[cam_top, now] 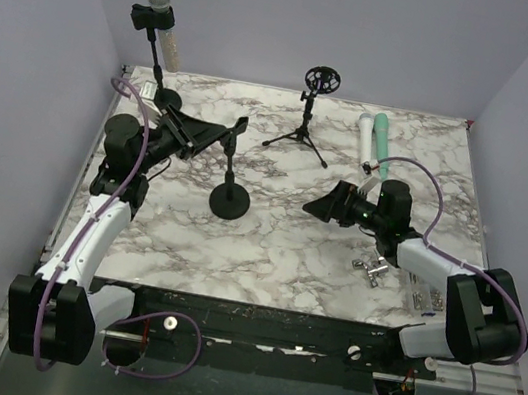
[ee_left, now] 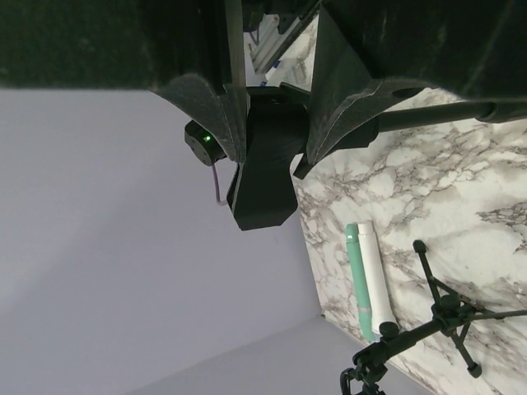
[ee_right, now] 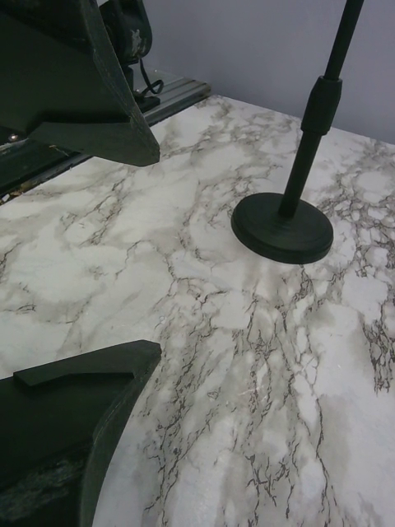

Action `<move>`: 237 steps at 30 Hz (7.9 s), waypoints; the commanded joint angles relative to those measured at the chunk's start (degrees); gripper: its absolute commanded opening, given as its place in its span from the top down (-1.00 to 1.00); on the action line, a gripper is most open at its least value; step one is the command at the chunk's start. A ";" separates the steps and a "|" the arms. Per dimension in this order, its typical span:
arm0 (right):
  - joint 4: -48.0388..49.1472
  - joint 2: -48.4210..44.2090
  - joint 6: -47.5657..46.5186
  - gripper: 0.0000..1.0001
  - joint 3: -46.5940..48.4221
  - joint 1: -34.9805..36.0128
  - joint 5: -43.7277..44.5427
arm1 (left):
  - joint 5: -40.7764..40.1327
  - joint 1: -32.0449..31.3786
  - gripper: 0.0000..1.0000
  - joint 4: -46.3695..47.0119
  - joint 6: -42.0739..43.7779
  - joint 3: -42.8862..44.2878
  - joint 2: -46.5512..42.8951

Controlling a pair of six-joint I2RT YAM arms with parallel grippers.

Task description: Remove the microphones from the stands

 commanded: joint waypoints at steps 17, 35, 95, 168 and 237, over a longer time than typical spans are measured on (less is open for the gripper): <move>1.51 2.40 -0.93 -0.92 -0.69 0.08 1.24 | -5.91 -1.83 1.00 -9.57 14.03 -11.52 9.58; 1.99 2.94 -1.01 -0.92 -1.09 0.13 1.39 | -4.06 -1.89 -0.13 -8.93 14.68 -8.18 7.37; 4.01 3.69 0.36 -0.92 -2.15 0.13 -0.31 | -54.41 -35.18 -0.85 -6.44 46.89 -16.12 -0.21; 3.92 7.27 -0.13 -0.92 -1.55 0.13 1.06 | -53.01 -18.89 1.00 -8.01 63.55 35.77 43.30; 4.71 5.46 -1.63 -0.92 -3.55 0.13 3.70 | -35.40 -16.51 -0.38 -20.91 49.48 34.03 40.14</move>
